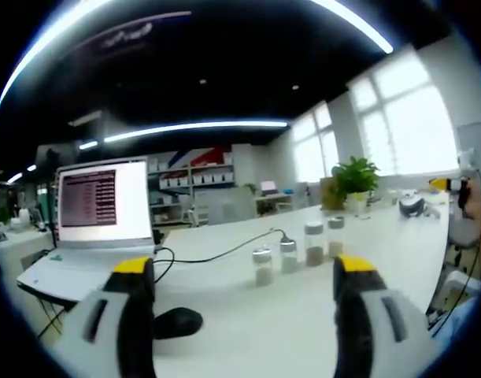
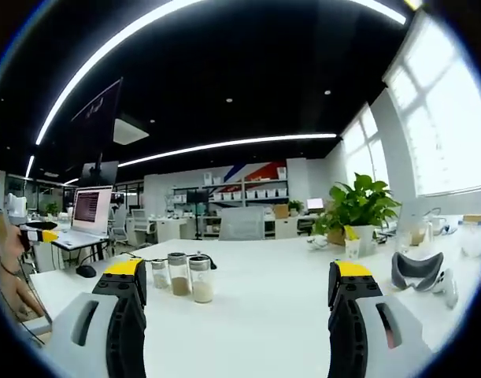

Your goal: Rotate the seasoning bottle until the label or dispensing opening points toward the visible target arrow and the bottle remains upright within the marked orientation range

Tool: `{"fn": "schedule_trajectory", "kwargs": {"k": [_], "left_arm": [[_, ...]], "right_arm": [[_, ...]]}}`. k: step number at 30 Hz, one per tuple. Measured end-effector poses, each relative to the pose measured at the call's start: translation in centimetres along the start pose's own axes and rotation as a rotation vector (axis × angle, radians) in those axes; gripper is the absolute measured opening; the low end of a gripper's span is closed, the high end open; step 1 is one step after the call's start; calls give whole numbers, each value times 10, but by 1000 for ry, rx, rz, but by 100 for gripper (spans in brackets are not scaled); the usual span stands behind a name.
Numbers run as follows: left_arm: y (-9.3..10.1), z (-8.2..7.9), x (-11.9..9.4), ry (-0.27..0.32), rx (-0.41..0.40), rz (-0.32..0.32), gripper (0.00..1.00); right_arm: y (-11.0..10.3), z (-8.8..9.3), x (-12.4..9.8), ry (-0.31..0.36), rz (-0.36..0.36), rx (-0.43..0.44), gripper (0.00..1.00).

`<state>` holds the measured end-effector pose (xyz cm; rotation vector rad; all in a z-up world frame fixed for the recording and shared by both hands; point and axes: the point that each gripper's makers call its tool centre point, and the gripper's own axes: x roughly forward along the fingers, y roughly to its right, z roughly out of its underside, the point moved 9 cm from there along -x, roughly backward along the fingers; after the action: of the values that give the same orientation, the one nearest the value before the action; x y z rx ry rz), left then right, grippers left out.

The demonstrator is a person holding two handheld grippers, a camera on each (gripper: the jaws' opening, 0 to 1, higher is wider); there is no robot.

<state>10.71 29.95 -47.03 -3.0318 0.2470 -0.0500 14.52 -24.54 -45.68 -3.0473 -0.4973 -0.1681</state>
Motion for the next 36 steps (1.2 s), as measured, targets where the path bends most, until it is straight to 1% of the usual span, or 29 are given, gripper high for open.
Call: {"fn": "schedule_trajectory", "kwargs": {"k": [5,8,10,15,17,21,23,26,28,33,36], "left_arm": [[-1,-1,-2,1,2,-4,100],[-1,-3,-2,12,1,0,100],[-1,-4,-3,20,-8,5,100],[-2,-3,-4,17,-8,9,100],[-3,-3,-3,17,-10,13,100],[-2,-5,-3,36,-14,17,100],[-2,-4,-2,28,-14,19,100],[-3,-3,-2,22,-12,20,100],[-3,-2,-1,22,-17,22,100],[-2,-2,0,26,-12,37,100],[0,-3,1,26,-7,45,100]], "right_arm": [[-13,-11,18,3,-41,-21,99],[-19,-15,32,-11,-67,-43,99],[-25,-16,40,-20,-84,-50,99],[-41,-14,64,-42,-136,-46,99],[-47,-13,71,-47,-150,-47,98],[-61,-7,91,-62,-192,-51,98],[-71,-3,102,-67,-213,-59,98],[-81,0,117,-57,-223,-64,95],[-88,4,128,-63,-237,-68,95],[-102,13,154,-71,-277,-49,95],[-112,22,169,-61,-281,-29,95]]}}
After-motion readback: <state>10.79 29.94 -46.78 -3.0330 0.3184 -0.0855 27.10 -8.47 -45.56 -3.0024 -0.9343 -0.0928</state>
